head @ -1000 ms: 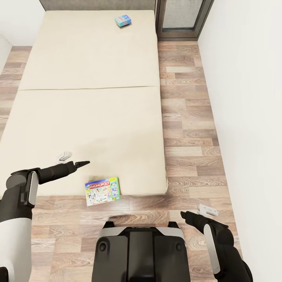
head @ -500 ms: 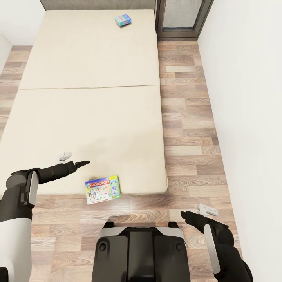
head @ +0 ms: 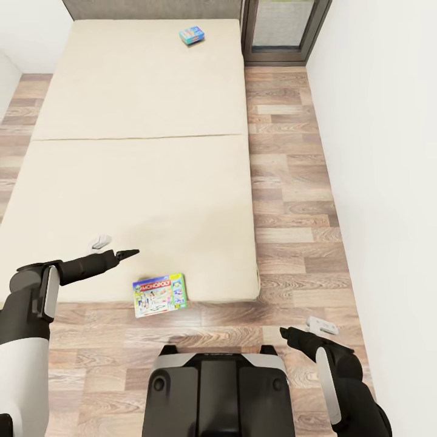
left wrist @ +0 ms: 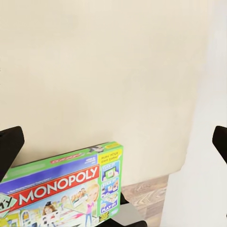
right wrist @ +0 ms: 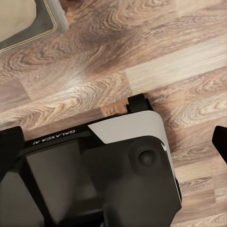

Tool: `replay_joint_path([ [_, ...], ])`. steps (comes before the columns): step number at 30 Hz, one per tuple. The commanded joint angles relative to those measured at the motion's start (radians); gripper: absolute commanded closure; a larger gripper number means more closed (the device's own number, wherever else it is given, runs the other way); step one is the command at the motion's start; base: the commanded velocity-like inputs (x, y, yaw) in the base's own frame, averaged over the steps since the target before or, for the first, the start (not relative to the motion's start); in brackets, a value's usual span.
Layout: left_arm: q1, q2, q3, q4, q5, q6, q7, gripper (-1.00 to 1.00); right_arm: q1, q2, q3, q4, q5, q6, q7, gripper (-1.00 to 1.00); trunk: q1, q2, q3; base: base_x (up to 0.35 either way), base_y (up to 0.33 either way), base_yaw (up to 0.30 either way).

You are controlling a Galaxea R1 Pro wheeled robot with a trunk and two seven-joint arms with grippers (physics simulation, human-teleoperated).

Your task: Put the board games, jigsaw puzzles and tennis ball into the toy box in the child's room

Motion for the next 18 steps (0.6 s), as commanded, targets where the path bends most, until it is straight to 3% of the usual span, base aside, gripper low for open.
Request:
replay_joint_path([
  [1, -0.001, 0.000, 0.001, 0.000, 0.000, 0.007, -0.003, -1.00, 0.000, 0.001, -0.002, -0.001, -0.006, 0.004, -0.003, -1.00, 0.001, -0.002, 0.000, 0.000, 0.000, 0.056],
  [18, -0.001, 0.000, 0.000, -0.001, 0.000, 0.006, -0.002, -1.00, 0.001, 0.002, -0.002, -0.001, -0.006, 0.004, -0.005, -1.00, 0.001, -0.002, 0.027, 0.000, 0.000, 0.067],
])
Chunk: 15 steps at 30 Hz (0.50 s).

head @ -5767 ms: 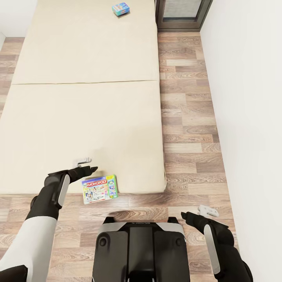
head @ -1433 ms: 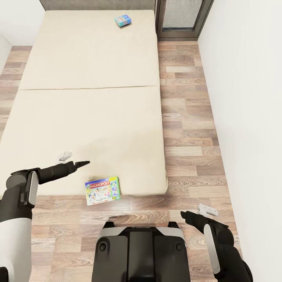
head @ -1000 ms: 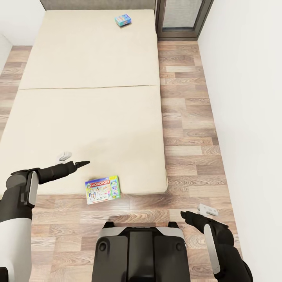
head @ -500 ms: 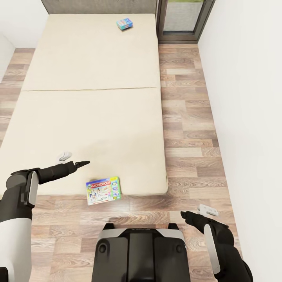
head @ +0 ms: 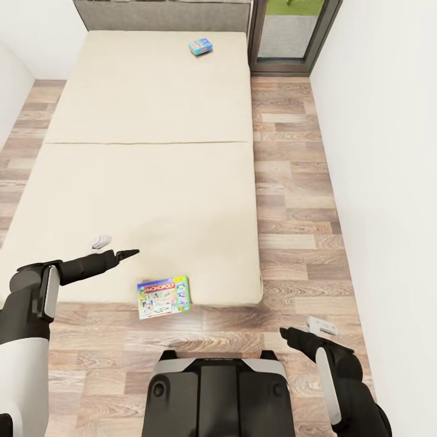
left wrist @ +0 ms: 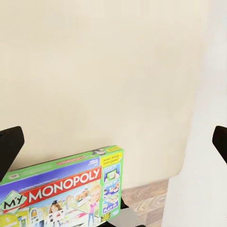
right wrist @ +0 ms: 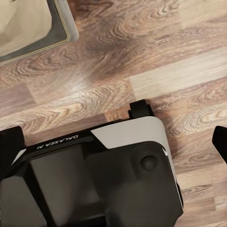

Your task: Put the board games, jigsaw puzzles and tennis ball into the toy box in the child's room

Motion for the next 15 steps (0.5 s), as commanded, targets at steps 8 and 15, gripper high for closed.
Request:
replay_joint_path([
  [8, -0.001, 0.007, 0.001, 0.000, -0.003, 0.006, -0.003, -1.00, 0.005, 0.001, -0.006, 0.003, -0.007, 0.002, -0.005, -1.00, 0.001, -0.002, 0.012, 0.000, 0.000, 0.069],
  [15, 0.000, 0.013, -0.001, 0.000, -0.008, 0.001, -0.001, -1.00, 0.013, -0.002, -0.010, -0.003, -0.003, 0.000, -0.008, -1.00, 0.001, -0.002, 0.023, 0.000, 0.000, 0.043],
])
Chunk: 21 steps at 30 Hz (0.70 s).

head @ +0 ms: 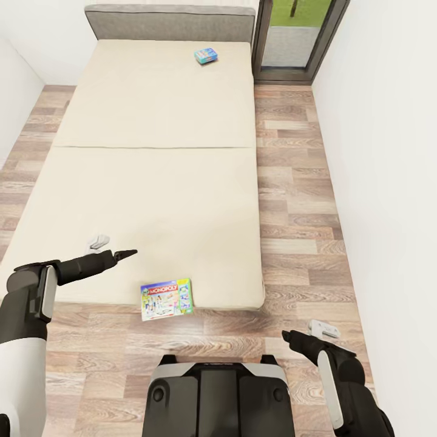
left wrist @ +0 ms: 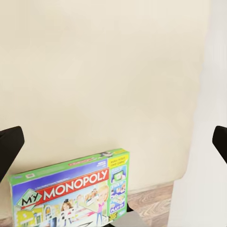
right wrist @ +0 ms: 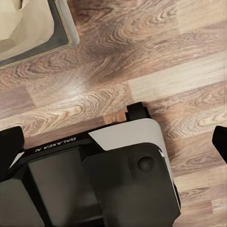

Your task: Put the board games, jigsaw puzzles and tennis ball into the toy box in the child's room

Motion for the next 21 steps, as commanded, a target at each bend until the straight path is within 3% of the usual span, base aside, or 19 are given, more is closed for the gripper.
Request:
replay_joint_path([
  [1, 0.000, 0.000, 0.001, 0.000, -0.001, 0.007, -0.003, -1.00, 0.000, 0.001, 0.001, -0.002, -0.003, 0.003, -0.005, -1.00, 0.001, -0.002, 0.001, 0.000, 0.000, 0.014],
  [8, 0.015, 0.007, -0.001, 0.000, -0.005, 0.002, 0.004, -1.00, 0.001, -0.006, 0.007, -0.003, 0.004, 0.005, -0.009, -1.00, 0.001, -0.002, 0.012, 0.000, 0.000, 0.005],
  [16, 0.057, 0.042, -0.001, -0.003, -0.006, 0.003, -0.002, -1.00, 0.002, -0.012, 0.008, 0.000, 0.007, 0.005, -0.010, -1.00, 0.001, -0.002, 0.025, 0.000, 0.000, 0.000],
  [21, 0.111, 0.061, -0.008, -0.014, -0.004, 0.002, -0.002, -1.00, 0.003, -0.015, 0.000, -0.002, 0.007, 0.008, -0.008, -1.00, 0.001, -0.002, 0.033, 0.000, 0.000, 0.000],
])
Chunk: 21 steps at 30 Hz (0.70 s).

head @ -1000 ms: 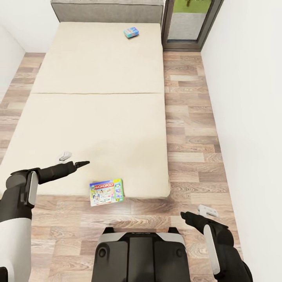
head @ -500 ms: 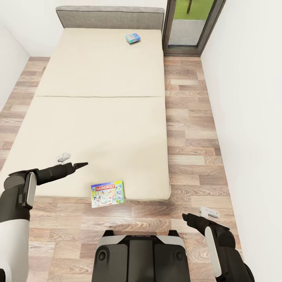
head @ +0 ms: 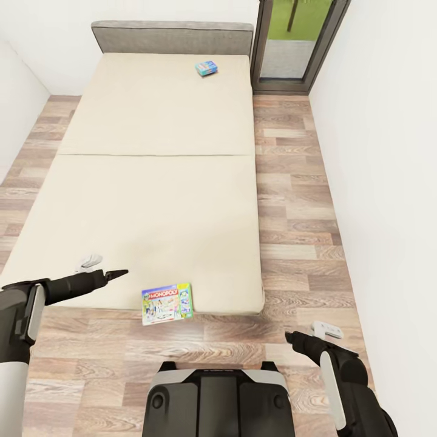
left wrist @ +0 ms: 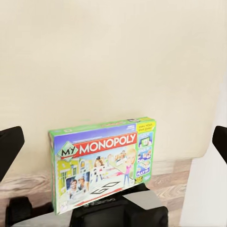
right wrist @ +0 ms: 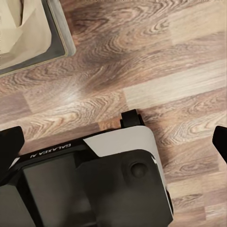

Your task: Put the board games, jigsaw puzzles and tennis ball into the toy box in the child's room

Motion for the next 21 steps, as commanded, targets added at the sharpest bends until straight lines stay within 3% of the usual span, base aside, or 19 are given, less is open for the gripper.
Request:
replay_joint_path([
  [1, 0.012, 0.002, 0.000, -0.008, 0.000, 0.007, -0.005, -1.00, 0.000, 0.000, -0.002, -0.002, -0.004, 0.006, -0.004, -1.00, 0.001, -0.001, 0.001, 0.000, 0.000, 0.000],
  [9, 0.081, 0.006, -0.001, -0.041, -0.001, 0.005, -0.003, -1.00, -0.001, 0.002, 0.000, -0.003, -0.002, 0.010, -0.006, -1.00, 0.001, -0.001, 0.013, 0.000, 0.000, 0.000],
  [21, 0.112, 0.008, -0.002, -0.100, 0.000, 0.007, -0.006, -1.00, -0.003, 0.001, -0.004, -0.003, -0.001, 0.010, -0.007, -1.00, 0.001, -0.001, 0.033, 0.000, 0.000, 0.000],
])
